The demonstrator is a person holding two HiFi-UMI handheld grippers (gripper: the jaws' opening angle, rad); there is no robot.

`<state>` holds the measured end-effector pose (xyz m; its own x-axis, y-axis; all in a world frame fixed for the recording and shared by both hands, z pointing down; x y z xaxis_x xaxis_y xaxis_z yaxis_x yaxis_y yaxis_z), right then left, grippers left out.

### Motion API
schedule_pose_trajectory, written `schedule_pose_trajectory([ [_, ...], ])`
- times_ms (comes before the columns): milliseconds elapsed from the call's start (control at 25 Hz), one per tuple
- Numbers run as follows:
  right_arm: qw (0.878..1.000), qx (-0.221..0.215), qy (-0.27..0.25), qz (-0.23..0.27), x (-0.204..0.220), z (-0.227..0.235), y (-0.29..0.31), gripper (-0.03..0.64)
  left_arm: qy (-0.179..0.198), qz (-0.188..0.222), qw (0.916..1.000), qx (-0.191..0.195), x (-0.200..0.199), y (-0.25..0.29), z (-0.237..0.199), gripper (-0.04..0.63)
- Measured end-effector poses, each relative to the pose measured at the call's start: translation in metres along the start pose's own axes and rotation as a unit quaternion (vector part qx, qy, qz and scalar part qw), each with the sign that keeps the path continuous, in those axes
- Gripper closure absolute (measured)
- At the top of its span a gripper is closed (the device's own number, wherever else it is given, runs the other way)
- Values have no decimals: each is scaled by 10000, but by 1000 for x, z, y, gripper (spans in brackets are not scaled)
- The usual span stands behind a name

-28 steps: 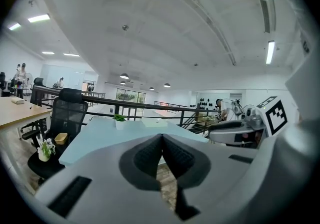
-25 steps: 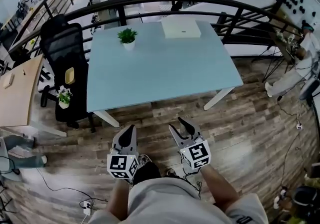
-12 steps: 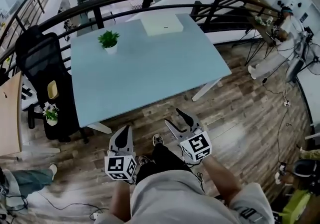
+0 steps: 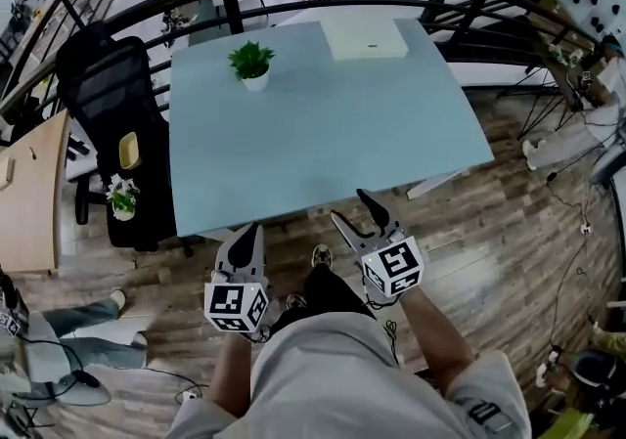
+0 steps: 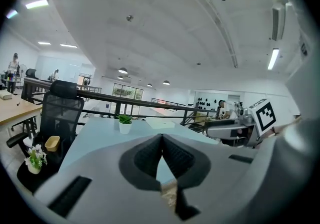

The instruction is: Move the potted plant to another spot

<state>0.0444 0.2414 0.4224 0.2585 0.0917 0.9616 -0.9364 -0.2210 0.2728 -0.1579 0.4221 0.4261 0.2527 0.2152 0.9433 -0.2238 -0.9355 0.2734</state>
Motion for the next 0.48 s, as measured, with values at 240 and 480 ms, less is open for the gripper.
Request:
schedule_pose_trajectory([
  [240,9995,-84,-148,259,-22,60,25,329,198,107,9997,-56,-34,63,2,583],
  [480,9998,13,-30,188,-13,113,35,327,285,-158,9994,-92,-41,111,16,583],
])
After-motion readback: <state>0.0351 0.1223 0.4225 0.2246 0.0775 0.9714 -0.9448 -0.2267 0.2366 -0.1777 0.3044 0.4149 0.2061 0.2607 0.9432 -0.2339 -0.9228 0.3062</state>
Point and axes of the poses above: the fingertips, and each gripper's own axes: y forward along the fingers, z to its right, x out of its underside, the point moved 9 cm from there along -y, backward along the fingers, and after that the axes turned 7 degrees about -x, right-handed, at the moved point
